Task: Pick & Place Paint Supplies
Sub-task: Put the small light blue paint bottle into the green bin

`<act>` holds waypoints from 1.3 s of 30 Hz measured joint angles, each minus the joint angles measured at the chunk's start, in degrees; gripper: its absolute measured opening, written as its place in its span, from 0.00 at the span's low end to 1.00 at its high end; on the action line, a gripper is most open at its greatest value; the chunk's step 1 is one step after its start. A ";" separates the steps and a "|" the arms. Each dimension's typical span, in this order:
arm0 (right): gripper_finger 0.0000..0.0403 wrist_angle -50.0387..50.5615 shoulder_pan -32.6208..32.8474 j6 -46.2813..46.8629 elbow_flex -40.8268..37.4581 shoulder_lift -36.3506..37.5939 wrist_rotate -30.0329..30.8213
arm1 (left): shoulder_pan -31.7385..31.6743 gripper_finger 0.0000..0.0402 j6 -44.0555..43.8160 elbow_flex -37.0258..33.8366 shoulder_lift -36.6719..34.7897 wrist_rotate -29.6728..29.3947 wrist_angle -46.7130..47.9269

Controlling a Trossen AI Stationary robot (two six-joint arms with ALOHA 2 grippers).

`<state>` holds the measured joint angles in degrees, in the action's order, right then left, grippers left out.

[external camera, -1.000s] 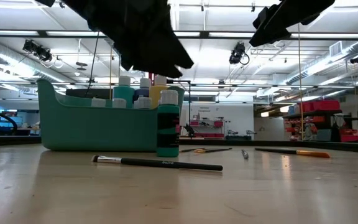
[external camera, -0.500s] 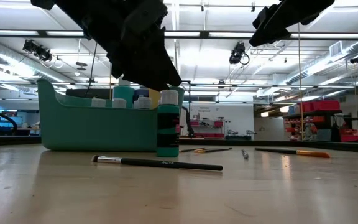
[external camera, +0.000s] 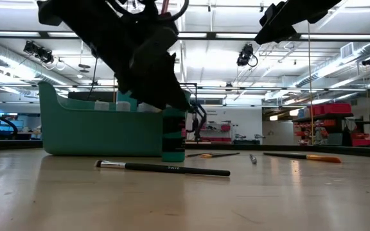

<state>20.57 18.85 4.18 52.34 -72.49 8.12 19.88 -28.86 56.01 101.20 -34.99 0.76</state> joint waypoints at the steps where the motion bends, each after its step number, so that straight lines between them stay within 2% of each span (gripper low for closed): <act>1: 0.55 -0.27 0.00 -0.28 0.00 0.00 0.01 | 0.00 0.62 0.77 0.01 -0.11 0.12 -0.78; 6: 0.55 -0.66 0.00 -0.56 0.00 0.00 0.00 | -0.02 0.62 1.20 0.00 -0.19 0.06 -0.78; 9: 0.55 -0.50 0.00 -0.28 0.00 0.00 -0.02 | -0.04 0.58 1.22 0.00 -0.19 0.07 -0.77; 19: 0.55 -0.45 0.00 -0.21 0.00 0.00 -0.02 | -0.05 0.32 1.02 0.00 -0.19 -0.10 -0.85; 27: 0.55 -0.45 0.00 -0.21 0.00 0.00 -0.02 | 1.33 0.31 2.57 2.40 -0.27 0.11 -1.29; 31: 0.55 -0.43 0.00 -0.21 0.00 0.00 -0.02 | 2.79 0.33 4.78 6.39 -1.64 -0.26 5.19; 35: 0.55 -0.43 0.00 -0.23 0.00 0.02 -0.02 | 4.10 0.32 3.11 10.19 -4.56 -1.54 14.46; 39: 0.55 -0.43 0.02 -0.24 0.00 0.02 -0.02 | 5.58 0.31 0.64 10.82 -9.09 -4.22 20.92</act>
<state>20.14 18.87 3.95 52.34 -72.47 8.10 25.46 -28.22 66.83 92.11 -39.21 21.68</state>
